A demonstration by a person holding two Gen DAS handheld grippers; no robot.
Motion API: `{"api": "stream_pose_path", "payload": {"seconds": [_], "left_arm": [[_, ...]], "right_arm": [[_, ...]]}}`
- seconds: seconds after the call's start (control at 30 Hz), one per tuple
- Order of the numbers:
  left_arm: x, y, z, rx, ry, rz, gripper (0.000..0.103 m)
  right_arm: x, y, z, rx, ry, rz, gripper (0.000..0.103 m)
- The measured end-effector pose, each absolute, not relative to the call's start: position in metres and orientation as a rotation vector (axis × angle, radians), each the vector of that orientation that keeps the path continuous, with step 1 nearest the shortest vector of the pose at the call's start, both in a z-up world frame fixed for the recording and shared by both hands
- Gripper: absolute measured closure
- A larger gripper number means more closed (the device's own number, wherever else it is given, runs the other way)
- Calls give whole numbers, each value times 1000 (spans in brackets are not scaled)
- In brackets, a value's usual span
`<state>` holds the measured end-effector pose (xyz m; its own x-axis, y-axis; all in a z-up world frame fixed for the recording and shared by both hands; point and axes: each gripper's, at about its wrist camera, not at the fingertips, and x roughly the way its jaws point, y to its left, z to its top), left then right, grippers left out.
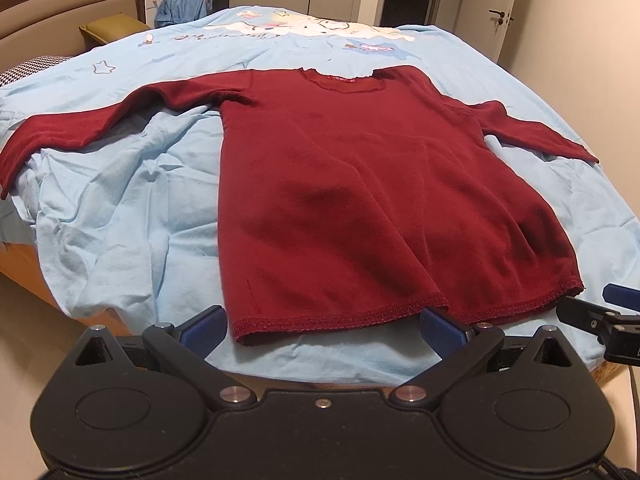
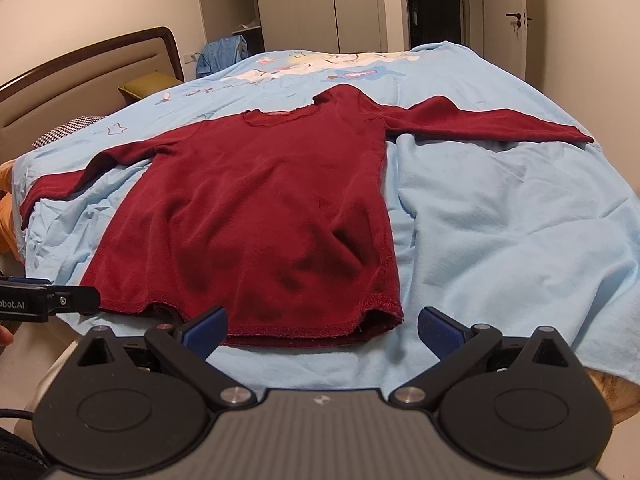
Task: Fold small clothes
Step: 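Move both tools toward the spread dark red sweater, then grasp the cuff of the sleeve nearest the right tool with the right tool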
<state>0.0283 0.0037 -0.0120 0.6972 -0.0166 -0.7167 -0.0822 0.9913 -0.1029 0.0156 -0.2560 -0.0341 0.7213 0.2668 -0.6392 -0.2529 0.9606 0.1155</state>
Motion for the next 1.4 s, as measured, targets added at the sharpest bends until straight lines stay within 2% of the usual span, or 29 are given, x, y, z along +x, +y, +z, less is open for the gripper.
{"api": "stream_pose_path", "payload": {"seconds": [0.7,1.4], "left_arm": [[50,0,-14,-124,843,21,1],[143,-6,17,-41,797,94,1]], "right_arm": [[32,-257,-42,22,771,260,0],[77,-278,-25,-20,739,186,0]]}}
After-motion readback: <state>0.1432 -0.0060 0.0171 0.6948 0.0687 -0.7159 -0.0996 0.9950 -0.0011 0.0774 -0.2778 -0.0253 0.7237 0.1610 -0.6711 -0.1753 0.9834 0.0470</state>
